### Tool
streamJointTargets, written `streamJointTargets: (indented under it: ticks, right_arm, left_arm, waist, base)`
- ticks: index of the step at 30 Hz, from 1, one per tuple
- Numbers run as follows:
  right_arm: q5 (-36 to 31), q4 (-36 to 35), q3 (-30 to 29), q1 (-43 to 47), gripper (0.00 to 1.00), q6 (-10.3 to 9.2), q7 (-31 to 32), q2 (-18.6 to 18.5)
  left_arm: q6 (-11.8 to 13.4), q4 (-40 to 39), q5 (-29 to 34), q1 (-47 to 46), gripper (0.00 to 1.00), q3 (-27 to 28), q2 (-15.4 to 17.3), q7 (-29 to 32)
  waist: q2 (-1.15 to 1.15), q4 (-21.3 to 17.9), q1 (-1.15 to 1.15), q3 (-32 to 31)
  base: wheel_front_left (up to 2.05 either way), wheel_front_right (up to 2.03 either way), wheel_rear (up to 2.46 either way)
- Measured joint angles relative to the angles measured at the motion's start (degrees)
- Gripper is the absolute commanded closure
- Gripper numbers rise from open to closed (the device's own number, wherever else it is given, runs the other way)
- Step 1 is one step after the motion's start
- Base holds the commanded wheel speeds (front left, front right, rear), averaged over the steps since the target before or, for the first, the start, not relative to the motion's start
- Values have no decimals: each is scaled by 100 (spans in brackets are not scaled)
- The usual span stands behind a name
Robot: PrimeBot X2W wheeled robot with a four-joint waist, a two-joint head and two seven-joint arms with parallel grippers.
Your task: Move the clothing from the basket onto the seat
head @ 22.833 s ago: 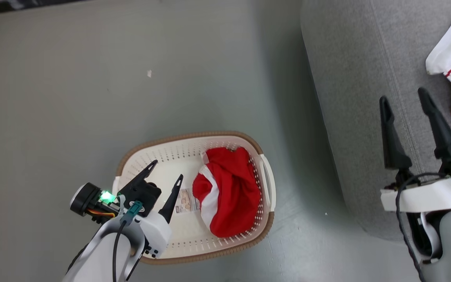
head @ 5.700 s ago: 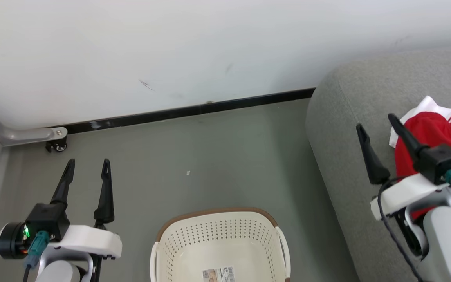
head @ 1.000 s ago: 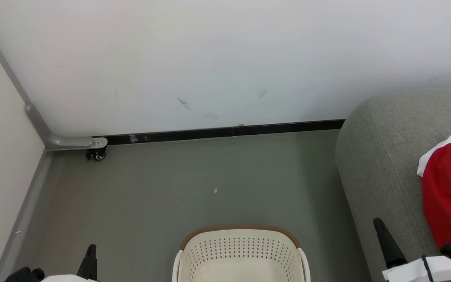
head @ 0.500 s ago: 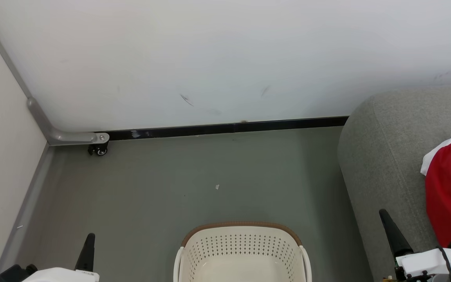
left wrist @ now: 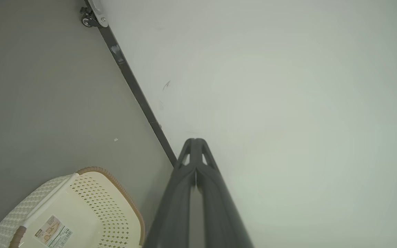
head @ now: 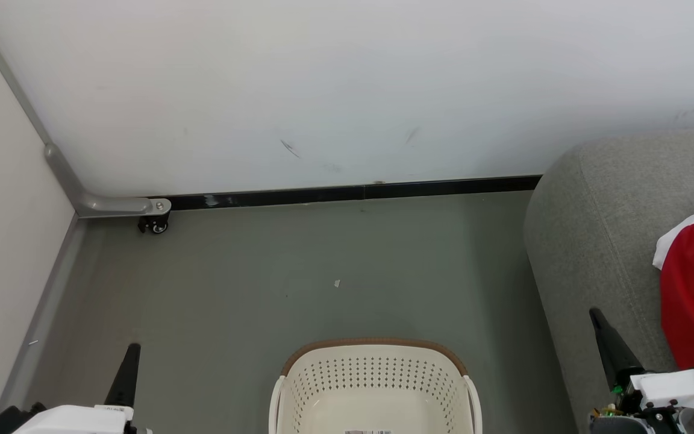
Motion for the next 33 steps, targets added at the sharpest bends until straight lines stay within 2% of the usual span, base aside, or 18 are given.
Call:
streamJointTargets:
  ticks: [13, 33]
  right_arm:
    - [1205, 57, -75, -145, 100, 0, 189, -78]
    - [1232, 98, -91, -161, 100, 0, 199, -87]
  left_arm:
    - [-255, -33, -881, -66, 100, 193, -29, 221]
    - [-258, -69, -887, -124, 100, 194, -34, 220]
  waist:
    - [0, 42, -1, 46]
    - [0, 41, -1, 48]
  base:
    - [0, 0, 0]
    - [0, 0, 0]
